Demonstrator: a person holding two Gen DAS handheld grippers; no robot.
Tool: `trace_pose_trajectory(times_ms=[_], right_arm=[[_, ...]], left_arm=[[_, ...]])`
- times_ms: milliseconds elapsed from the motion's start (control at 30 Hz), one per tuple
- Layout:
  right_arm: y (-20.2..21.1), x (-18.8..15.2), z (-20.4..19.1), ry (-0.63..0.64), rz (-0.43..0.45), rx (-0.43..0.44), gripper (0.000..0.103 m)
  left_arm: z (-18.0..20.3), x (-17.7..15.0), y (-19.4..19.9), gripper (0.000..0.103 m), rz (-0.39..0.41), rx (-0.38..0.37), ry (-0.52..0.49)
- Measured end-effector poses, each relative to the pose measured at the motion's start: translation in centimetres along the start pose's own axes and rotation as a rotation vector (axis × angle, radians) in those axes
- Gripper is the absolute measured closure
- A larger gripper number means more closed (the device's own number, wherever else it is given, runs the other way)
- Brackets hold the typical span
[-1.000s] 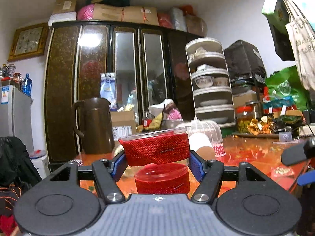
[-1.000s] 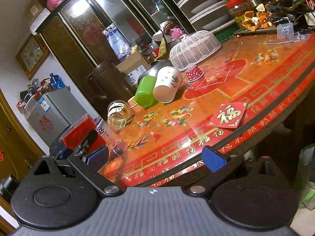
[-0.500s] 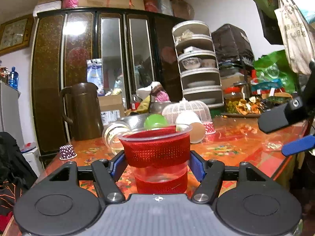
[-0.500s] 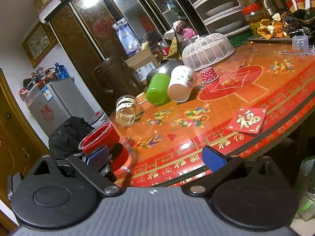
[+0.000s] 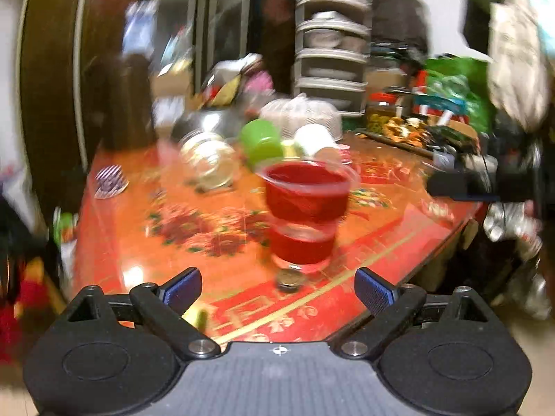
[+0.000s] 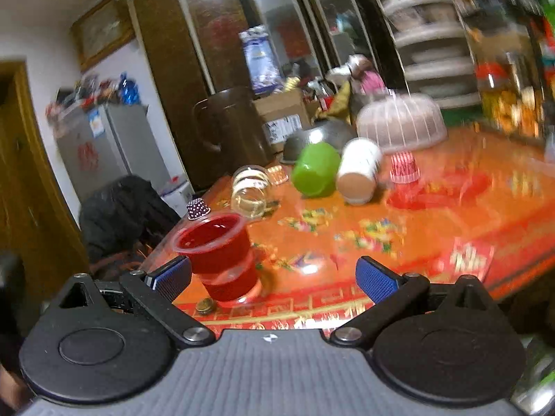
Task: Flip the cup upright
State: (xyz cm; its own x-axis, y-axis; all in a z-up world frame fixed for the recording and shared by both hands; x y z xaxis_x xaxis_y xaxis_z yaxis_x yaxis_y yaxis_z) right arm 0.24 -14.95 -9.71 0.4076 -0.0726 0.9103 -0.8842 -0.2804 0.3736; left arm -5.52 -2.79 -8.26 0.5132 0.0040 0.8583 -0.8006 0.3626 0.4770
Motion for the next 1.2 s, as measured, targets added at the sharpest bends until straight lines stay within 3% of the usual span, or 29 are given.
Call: trace_pose_trajectory(times_ms=[100, 267, 367, 533, 1200], right_arm=[[1.5, 1.5, -1.4, 0.052, 0.037, -0.041, 0.001], [3.0, 3.6, -3.0, 0.116, 0.008, -0.08, 0.001], [3.0, 3.9, -3.4, 0.158, -0.004, -0.087, 0.001], [1.8, 3.8, -2.4, 0.135, -0.043, -0.087, 0.001], [1.6, 3.6, -2.3, 0.119, -0.066, -0.069, 0.001]], left_arm=[[-0.7, 3.1, 2.8, 0.006, -0.001, -0.054, 0.066], [0.6, 5.5, 4.5, 0.003, 0.002, 0.031, 0.019], [1.6, 6.0, 4.2, 0.003, -0.002, 0.02, 0.014], [2.4, 6.5, 3.9, 0.003, -0.019, 0.014, 0.037], [1.6, 6.2, 3.6, 0.003, -0.058, 0.04, 0.083]])
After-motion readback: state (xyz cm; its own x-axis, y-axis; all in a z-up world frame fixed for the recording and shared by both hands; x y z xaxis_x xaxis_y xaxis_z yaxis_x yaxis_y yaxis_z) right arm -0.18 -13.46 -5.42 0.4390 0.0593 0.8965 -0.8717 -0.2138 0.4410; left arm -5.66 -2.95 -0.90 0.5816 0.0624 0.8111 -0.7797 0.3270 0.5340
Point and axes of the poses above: each gripper's, at about its wrist camera, not at the fingertips, and y roughly against the way its jaws point, z to its right, x to its top, the point moved 5 cm from there along -y, roughly the way its jaws point, and after that the axes turned 14 degrees about -x, right-handed, at the moved point
